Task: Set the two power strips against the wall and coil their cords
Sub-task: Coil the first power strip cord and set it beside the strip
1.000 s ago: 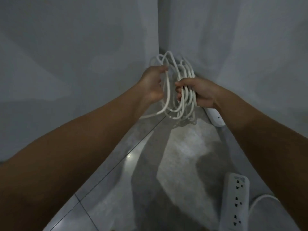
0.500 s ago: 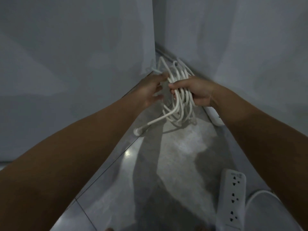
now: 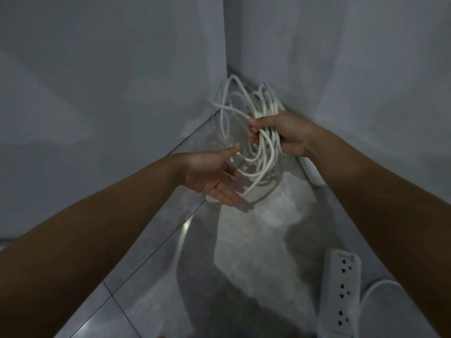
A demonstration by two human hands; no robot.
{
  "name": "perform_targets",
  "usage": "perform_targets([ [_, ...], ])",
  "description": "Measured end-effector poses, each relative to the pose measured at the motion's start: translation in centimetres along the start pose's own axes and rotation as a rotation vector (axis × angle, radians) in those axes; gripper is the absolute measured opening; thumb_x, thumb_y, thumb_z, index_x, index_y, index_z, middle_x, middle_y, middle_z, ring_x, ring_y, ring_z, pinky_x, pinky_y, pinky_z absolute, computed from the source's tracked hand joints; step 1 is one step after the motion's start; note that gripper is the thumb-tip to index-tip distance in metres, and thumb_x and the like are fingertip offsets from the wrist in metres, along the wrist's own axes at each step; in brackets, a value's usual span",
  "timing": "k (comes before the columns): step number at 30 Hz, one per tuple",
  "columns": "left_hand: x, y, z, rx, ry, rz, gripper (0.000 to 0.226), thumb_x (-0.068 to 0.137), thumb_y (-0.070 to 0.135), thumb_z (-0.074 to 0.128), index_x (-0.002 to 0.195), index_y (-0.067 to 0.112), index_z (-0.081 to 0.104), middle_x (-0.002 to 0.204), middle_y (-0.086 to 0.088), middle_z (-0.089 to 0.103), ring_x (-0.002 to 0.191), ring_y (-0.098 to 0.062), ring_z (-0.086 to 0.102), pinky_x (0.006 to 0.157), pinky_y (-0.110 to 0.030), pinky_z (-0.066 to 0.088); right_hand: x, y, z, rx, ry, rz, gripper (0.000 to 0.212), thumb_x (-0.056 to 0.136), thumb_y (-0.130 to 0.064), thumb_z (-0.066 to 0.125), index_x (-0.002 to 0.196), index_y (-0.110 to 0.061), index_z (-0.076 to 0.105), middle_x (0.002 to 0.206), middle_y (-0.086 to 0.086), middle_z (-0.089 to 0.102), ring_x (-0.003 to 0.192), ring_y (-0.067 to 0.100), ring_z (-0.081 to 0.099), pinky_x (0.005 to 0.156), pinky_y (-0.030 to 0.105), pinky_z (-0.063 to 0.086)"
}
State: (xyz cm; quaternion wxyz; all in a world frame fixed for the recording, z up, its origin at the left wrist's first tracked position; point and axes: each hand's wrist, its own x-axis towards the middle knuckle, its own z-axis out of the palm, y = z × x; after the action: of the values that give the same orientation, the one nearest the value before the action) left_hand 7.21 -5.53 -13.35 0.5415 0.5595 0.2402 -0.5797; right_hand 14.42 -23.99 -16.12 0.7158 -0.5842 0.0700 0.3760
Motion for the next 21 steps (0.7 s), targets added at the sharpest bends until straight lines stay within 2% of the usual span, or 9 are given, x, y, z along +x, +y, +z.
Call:
perform_targets([
  [3, -0.1, 0.3, 1.0, -0.144, -0.017, -0.012, 0.087, 0.087, 0.072, 0.030, 0.150, 0.013, 0.019, 0.151, -0.019, 0.032, 0.111, -0.041, 0.062, 0.097, -0.055, 0.046, 0.0, 0.0, -0.2, 0.041, -0.023, 0.000, 0.022, 0.093, -0.010, 0.058, 0.071, -0.009, 0.063, 0.061, 0.001, 0.062, 0.065, 0.011, 0.065, 0.075, 0.026, 0.053],
  [6, -0.1, 0.1, 3.1, -0.379, 0.082, 0.037, 0.067, 0.092, 0.055, 0.046, 0.144, 0.017, 0.029, 0.137, -0.015, 0.038, 0.123, -0.042, 0.049, 0.096, -0.061, 0.036, 0.0, -0.2, 0.0, 0.096, -0.018, 0.002, 0.018, 0.092, -0.010, 0.058, 0.074, -0.008, 0.062, 0.061, 0.000, 0.062, 0.065, 0.011, 0.064, 0.079, 0.027, 0.051],
  [9, 0.9, -0.3, 5.1, -0.548, 0.267, 0.166, 0.018, 0.095, 0.028, 0.052, 0.101, 0.011, 0.052, 0.099, -0.015, 0.055, 0.092, -0.027, 0.059, 0.096, -0.050, 0.044, -0.1, -0.5, 0.4, 0.156, -0.044, 0.017, 0.020, 0.093, -0.013, 0.057, 0.074, -0.010, 0.061, 0.062, -0.001, 0.062, 0.064, 0.010, 0.063, 0.076, 0.025, 0.052],
  [11, 0.3, 0.2, 5.2, -0.524, 0.318, 0.268, 0.036, 0.097, 0.025, 0.047, 0.070, 0.008, 0.064, 0.063, -0.012, 0.065, 0.057, -0.021, 0.065, 0.069, -0.030, 0.057, -0.2, -0.3, 0.6, 0.200, -0.071, 0.033, 0.023, 0.094, -0.015, 0.054, 0.071, -0.011, 0.058, 0.059, -0.002, 0.060, 0.060, 0.008, 0.063, 0.071, 0.024, 0.053],
  [12, 0.1, 0.7, 4.9, -0.493, 0.330, 0.292, 0.043, 0.098, 0.029, 0.046, 0.068, 0.009, 0.069, 0.062, -0.011, 0.068, 0.058, -0.021, 0.068, 0.068, -0.027, 0.057, -0.2, -0.2, 0.7, 0.215, -0.091, 0.039, 0.024, 0.094, -0.016, 0.053, 0.071, -0.011, 0.057, 0.058, -0.002, 0.059, 0.059, 0.008, 0.062, 0.068, 0.023, 0.054],
  [14, -0.5, 1.5, 4.7, -0.364, 0.349, 0.277, 0.040, 0.098, 0.042, 0.044, 0.095, 0.011, 0.068, 0.083, -0.010, 0.069, 0.090, -0.023, 0.068, 0.094, -0.035, 0.049, -0.2, 0.1, 0.9, 0.226, -0.127, 0.045, 0.022, 0.093, -0.016, 0.054, 0.071, -0.011, 0.056, 0.059, -0.002, 0.058, 0.059, 0.008, 0.062, 0.067, 0.024, 0.054],
  [17, 0.0, 0.8, 3.9, -0.323, 0.360, 0.314, 0.030, 0.095, 0.043, 0.050, 0.099, 0.016, 0.061, 0.090, -0.007, 0.066, 0.072, -0.023, 0.061, 0.073, -0.027, 0.051, 0.0, 0.1, 1.2, 0.225, -0.139, 0.041, 0.020, 0.093, -0.016, 0.055, 0.073, -0.012, 0.056, 0.058, -0.003, 0.057, 0.058, 0.008, 0.061, 0.067, 0.023, 0.055],
  [19, 0.9, 0.1, 2.9, -0.366, 0.376, 0.318, 0.044, 0.091, 0.049, 0.054, 0.125, 0.022, 0.054, 0.120, -0.005, 0.055, 0.085, -0.020, 0.054, 0.081, -0.029, 0.043, -0.1, 0.0, 1.1, 0.238, -0.148, 0.034, 0.020, 0.092, -0.017, 0.055, 0.072, -0.013, 0.054, 0.057, -0.004, 0.056, 0.057, 0.008, 0.060, 0.066, 0.023, 0.055],
  [21, 1.8, -0.3, 2.2, -0.331, 0.294, 0.315, 0.045, 0.090, 0.056, 0.049, 0.120, 0.023, 0.058, 0.120, -0.004, 0.055, 0.092, -0.018, 0.057, 0.083, -0.028, 0.044, -0.2, -0.2, 1.2, 0.261, -0.175, 0.037, 0.019, 0.088, -0.018, 0.056, 0.071, -0.013, 0.054, 0.057, -0.003, 0.056, 0.056, 0.007, 0.059, 0.065, 0.023, 0.054],
])
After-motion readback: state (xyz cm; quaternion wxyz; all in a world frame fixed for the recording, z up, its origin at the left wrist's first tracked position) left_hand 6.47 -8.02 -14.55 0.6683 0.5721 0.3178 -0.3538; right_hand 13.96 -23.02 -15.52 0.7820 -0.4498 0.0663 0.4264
